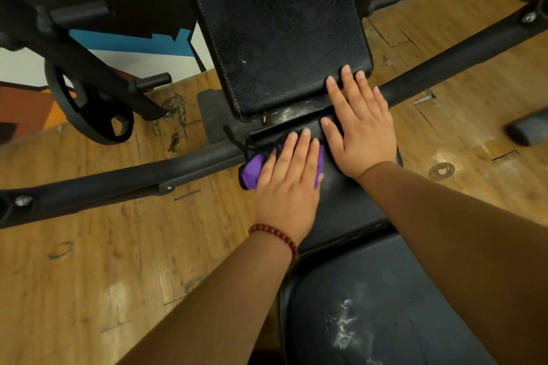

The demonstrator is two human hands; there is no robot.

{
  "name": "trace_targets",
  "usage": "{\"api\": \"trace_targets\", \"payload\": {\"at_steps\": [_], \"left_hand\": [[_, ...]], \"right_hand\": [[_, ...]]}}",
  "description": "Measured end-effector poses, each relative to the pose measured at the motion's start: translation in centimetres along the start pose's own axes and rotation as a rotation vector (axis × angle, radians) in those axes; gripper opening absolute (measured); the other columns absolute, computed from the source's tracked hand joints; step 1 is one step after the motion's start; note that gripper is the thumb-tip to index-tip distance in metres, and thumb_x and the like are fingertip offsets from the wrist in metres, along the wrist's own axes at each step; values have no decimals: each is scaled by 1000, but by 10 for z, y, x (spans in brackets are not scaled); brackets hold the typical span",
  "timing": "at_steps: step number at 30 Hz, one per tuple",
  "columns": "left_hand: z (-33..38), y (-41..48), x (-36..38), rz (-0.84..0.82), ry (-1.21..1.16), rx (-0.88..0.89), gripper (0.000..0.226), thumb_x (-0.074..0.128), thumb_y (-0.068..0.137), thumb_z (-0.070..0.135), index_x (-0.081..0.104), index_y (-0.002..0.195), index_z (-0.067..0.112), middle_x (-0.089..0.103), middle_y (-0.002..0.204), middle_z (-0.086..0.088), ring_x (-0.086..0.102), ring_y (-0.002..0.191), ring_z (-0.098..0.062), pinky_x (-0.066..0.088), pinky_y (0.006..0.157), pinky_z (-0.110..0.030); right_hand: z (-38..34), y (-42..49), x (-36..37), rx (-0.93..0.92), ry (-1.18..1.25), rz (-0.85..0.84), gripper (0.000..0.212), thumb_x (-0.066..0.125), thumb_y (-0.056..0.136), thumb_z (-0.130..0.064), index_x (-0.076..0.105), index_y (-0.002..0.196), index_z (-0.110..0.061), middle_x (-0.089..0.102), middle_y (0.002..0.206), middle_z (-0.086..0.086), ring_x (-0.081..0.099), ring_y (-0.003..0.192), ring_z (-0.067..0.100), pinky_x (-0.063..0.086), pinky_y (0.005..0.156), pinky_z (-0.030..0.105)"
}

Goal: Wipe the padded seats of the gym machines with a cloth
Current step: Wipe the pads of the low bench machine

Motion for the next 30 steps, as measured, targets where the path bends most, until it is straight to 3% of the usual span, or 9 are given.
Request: {"api": "trace_targets", "payload": {"at_steps": [4, 12, 18, 23, 30], "left_hand": [[-9, 29, -3, 12, -8, -90, 56, 25, 98, 33, 31, 149, 13, 30, 157, -3, 25, 145, -20, 11, 117, -37], [-3, -8, 3, -22, 25, 58, 54, 29, 98, 33, 35, 148, 12, 34, 155, -5, 29, 144, -21, 15, 116, -38], [-4, 30, 1, -29, 24, -87, 60, 24, 97, 36, 25, 152, 13, 24, 159, -4, 20, 147, -21, 11, 118, -38], [6, 13, -11, -54, -82, 75, 71, 37, 91, 49, 25, 152, 13, 20, 160, -8, 14, 148, -23, 9, 117, -40], [-15, 21, -4, -89, 40, 184, 56, 35, 96, 42, 34, 149, 24, 27, 158, -5, 22, 145, -26, 10, 117, -44]], "right_hand": [[2, -1, 1, 9, -2, -6, 58, 32, 99, -42, 29, 152, -19, 21, 160, 8, 17, 148, 25, 10, 119, 38], [1, -1, 0, 5, -3, 0, 57, 31, 100, -41, 30, 152, -18, 22, 159, 8, 18, 147, 25, 11, 119, 38], [1, -1, 1, 15, 13, -13, 57, 29, 100, -43, 29, 152, -19, 21, 160, 7, 17, 148, 24, 9, 119, 37], [1, -2, -1, 13, 21, -5, 56, 31, 99, -40, 30, 151, -19, 22, 160, 7, 17, 148, 24, 9, 119, 37], [0, -2, 0, 25, -1, -24, 54, 26, 102, -38, 28, 152, -19, 21, 160, 7, 16, 148, 23, 4, 119, 33]]}}
Point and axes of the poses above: each hand's wrist, its own y-axis towards the middle knuckle, its own x-axis out of the palm, z = x × y, the point moved 10 cm from there along y, towards the middle knuckle
